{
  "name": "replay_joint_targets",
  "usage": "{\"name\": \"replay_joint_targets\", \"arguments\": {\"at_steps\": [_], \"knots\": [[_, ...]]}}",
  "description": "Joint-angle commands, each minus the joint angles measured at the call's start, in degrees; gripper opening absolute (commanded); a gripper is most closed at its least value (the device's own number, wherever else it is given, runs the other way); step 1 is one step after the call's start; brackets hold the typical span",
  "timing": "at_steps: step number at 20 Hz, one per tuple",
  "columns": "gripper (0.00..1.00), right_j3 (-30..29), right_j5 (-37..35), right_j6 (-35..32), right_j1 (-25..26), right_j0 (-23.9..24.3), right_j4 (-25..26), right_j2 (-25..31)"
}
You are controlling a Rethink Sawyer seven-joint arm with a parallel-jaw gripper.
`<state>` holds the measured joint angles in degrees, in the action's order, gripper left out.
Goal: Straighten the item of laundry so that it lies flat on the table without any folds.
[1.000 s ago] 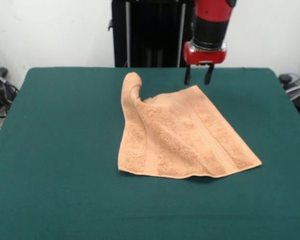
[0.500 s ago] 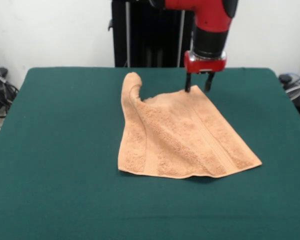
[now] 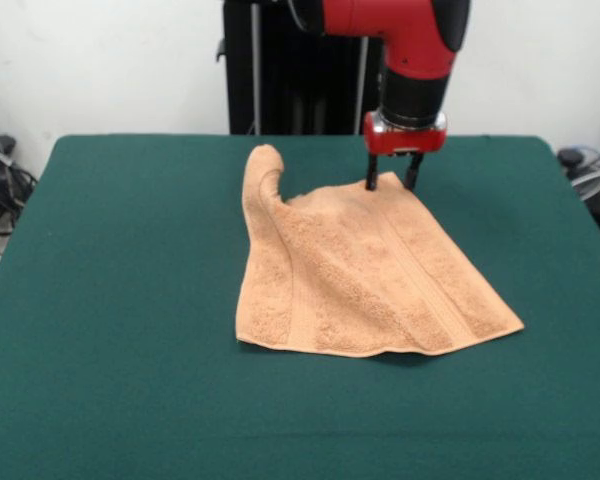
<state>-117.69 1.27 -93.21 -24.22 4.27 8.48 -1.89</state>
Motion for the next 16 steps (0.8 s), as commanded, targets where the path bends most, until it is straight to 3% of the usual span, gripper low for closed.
{"name": "replay_joint_targets", "arguments": {"at_steps": [1,6,11,16], "knots": [[1.00,6.9,-0.3,-7.3,3.3,0.6,-0.4,6.1],[1.00,9.3,2.7,-7.2,5.8,-0.1,0.1,5.3],[1.00,11.6,-0.6,-6.0,6.7,-2.9,-0.8,2.7],[1.00,11.6,-0.4,-5.6,8.3,-2.0,0.0,3.3]]}}
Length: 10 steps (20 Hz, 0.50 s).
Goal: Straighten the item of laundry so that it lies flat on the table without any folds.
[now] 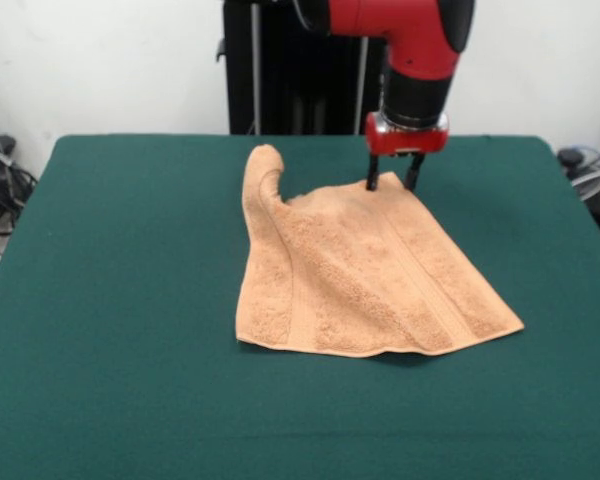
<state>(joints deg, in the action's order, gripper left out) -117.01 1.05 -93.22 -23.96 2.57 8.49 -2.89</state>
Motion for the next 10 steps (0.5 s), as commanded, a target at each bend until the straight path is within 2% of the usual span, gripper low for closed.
{"name": "replay_joint_targets", "arguments": {"at_steps": [1,4,5,10], "knots": [[1.00,11.0,0.5,-5.6,8.3,-0.2,0.3,4.5],[1.00,11.2,1.0,-4.8,8.4,0.6,1.5,5.3],[0.00,11.2,0.9,-5.0,8.4,0.5,1.6,5.3],[0.00,11.4,1.0,-5.6,8.5,-0.2,1.3,4.4]]}}
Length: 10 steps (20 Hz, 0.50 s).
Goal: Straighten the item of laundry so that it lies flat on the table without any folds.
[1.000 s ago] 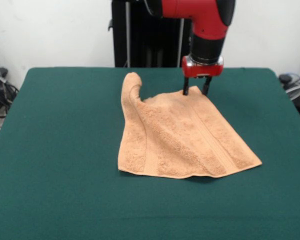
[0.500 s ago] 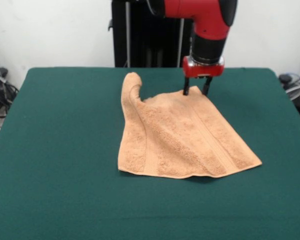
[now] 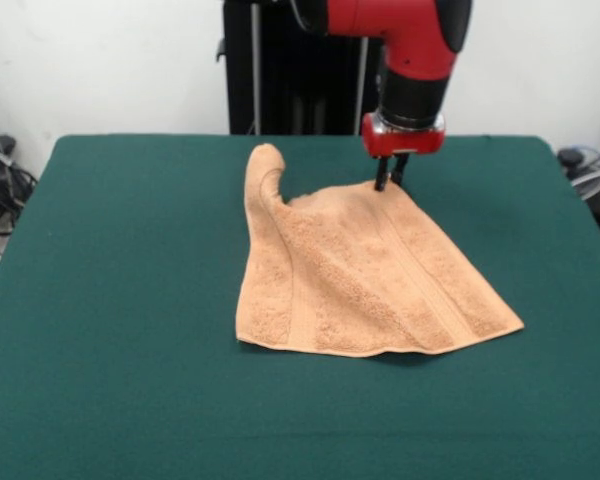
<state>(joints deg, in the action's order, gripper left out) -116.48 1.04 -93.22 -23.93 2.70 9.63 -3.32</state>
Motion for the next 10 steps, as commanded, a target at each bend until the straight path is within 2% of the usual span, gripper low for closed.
{"name": "replay_joint_targets", "arguments": {"at_steps": [1,7,10], "knots": [[0.00,10.8,1.0,-5.6,8.5,-0.2,0.3,4.9],[0.00,10.7,1.4,-5.9,8.5,0.2,0.8,5.5],[0.00,8.7,0.5,-7.3,7.7,1.0,-0.3,6.6]]}}
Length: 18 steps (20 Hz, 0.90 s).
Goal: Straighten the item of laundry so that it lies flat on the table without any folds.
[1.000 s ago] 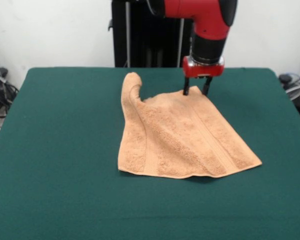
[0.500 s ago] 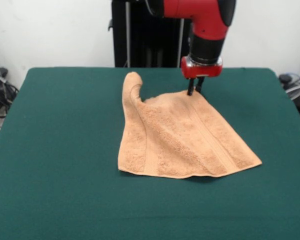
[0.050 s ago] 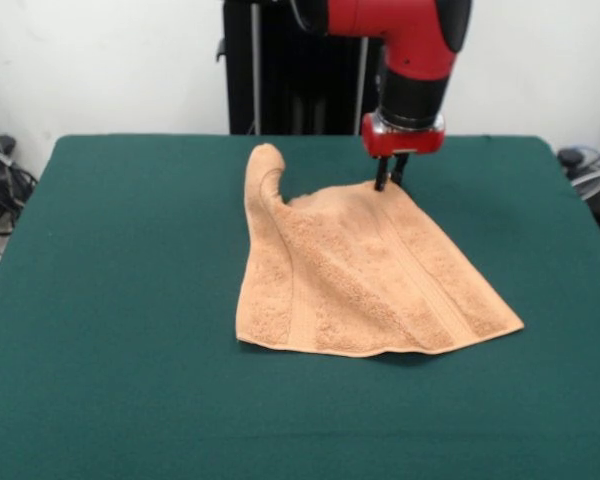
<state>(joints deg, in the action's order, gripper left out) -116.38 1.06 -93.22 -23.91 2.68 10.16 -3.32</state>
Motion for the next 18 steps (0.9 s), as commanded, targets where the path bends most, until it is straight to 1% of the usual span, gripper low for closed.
{"name": "replay_joint_targets", "arguments": {"at_steps": [1,2,5,7,11,14,15,18], "knots": [[0.00,7.8,0.4,-7.8,7.3,0.9,-1.2,6.7],[0.00,6.7,1.0,-8.8,6.7,0.0,-1.7,6.2],[0.00,3.9,0.8,-10.8,4.9,-0.7,-2.9,6.8],[0.00,1.3,-1.6,-11.7,1.3,-1.1,-3.9,7.1],[0.00,1.1,-3.2,-11.6,0.8,-0.7,-4.5,7.7],[0.00,1.0,-2.4,-12.1,0.9,-0.6,-4.9,8.6],[0.00,0.5,-2.8,-12.5,0.5,-0.8,-5.4,8.9],[0.00,-1.4,-4.9,-13.9,-3.3,-3.1,-7.4,7.8]]}}
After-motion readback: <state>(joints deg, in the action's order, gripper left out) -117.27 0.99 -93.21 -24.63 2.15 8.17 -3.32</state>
